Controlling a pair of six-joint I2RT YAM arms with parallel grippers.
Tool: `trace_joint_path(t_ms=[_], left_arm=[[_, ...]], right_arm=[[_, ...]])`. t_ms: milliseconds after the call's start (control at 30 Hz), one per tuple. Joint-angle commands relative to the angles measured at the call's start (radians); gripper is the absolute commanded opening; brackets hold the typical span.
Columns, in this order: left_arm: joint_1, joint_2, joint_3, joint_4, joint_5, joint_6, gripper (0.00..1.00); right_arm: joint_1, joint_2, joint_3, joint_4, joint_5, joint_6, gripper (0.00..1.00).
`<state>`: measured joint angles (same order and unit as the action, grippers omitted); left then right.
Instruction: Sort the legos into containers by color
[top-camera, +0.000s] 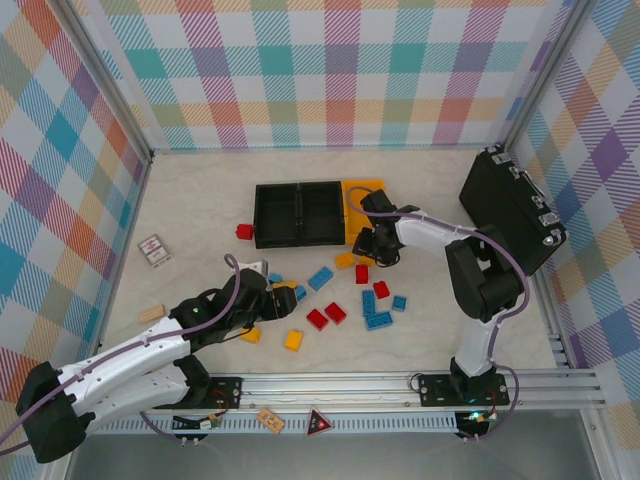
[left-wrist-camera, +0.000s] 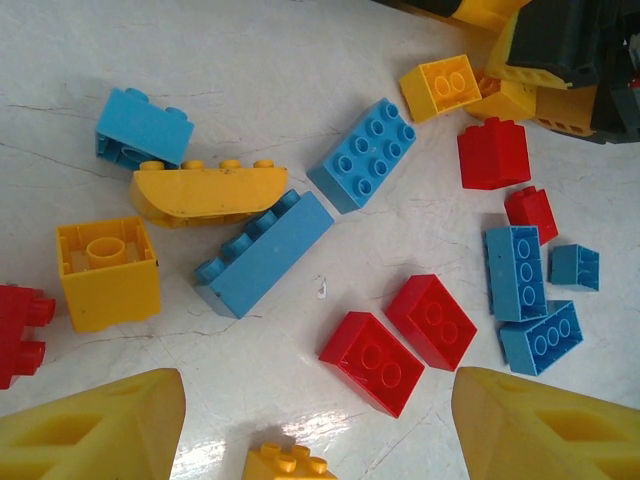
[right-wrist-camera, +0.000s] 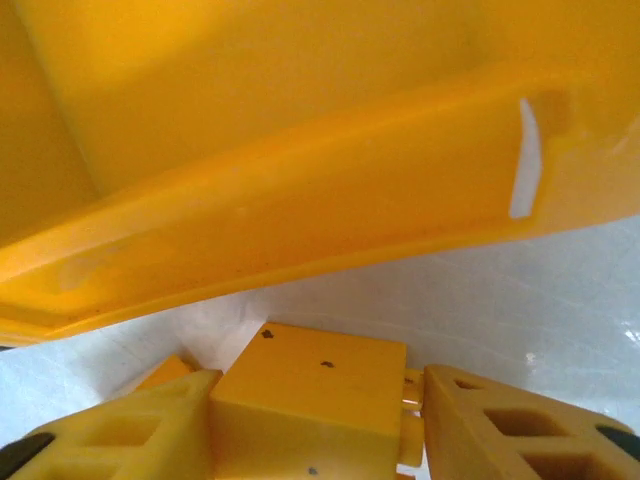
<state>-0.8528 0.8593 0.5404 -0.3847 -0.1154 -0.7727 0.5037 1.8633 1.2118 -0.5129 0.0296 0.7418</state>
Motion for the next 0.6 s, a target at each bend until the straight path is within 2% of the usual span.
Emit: trace_joint_path(t_ms=[0,367,567], left_arm=[[-0.015,0.007,-0.014,0.023,-0.021,-0.018,0.71],[-0.024,0.082,0.000,0.085,-0.015,-0.017,0.70],[-0.040,0.131,0.035,0.098,-0.009,-0.013,0.70]], right_arm=[[0.006,-0.025,-0.029,-0.013,0.027,-0.007,0.42],[0.006,-0.249,-0.099,-0.080,0.096,-0.086,0.36],[0.004,-0.254,-0.017,-0.124,0.129,-0.134,0.36]])
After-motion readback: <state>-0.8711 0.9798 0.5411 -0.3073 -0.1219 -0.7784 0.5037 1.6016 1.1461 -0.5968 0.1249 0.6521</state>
